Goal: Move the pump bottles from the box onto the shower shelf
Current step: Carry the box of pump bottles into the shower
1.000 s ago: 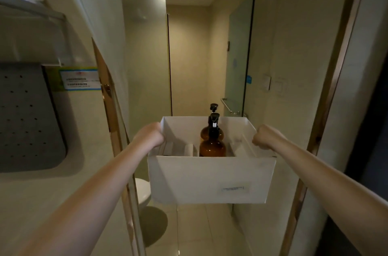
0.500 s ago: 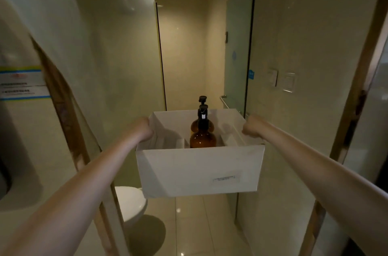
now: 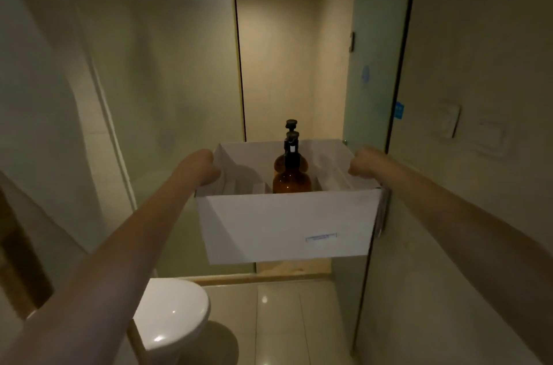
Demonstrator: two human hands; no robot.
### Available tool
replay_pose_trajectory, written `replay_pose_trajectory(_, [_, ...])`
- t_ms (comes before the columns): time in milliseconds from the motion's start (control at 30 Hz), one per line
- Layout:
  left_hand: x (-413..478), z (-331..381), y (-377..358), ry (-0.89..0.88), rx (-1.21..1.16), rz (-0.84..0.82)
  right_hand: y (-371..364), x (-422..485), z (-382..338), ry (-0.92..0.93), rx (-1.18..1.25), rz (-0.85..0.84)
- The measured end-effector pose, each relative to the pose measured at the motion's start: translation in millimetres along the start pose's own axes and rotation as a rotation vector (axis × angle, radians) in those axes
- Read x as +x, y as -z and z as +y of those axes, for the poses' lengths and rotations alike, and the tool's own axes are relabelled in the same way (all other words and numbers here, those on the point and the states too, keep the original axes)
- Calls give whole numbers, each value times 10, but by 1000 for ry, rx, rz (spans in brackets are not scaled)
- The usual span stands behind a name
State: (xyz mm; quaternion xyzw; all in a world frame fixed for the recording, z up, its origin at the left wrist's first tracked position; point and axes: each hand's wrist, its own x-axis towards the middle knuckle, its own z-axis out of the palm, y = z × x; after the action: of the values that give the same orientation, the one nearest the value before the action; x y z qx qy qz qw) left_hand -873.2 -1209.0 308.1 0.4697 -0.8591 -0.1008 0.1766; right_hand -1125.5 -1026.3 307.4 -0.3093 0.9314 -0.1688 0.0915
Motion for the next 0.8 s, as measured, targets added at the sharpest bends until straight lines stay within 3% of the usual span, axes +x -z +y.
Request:
replay_pose_trajectory(300, [1508,57,-306,-69,-35,2,-62,1311,-322,64,0,138])
replay_pose_trajectory(800, [3753,223,-922,-125,-121,-54,-69,3436,-866,-46,-53,118])
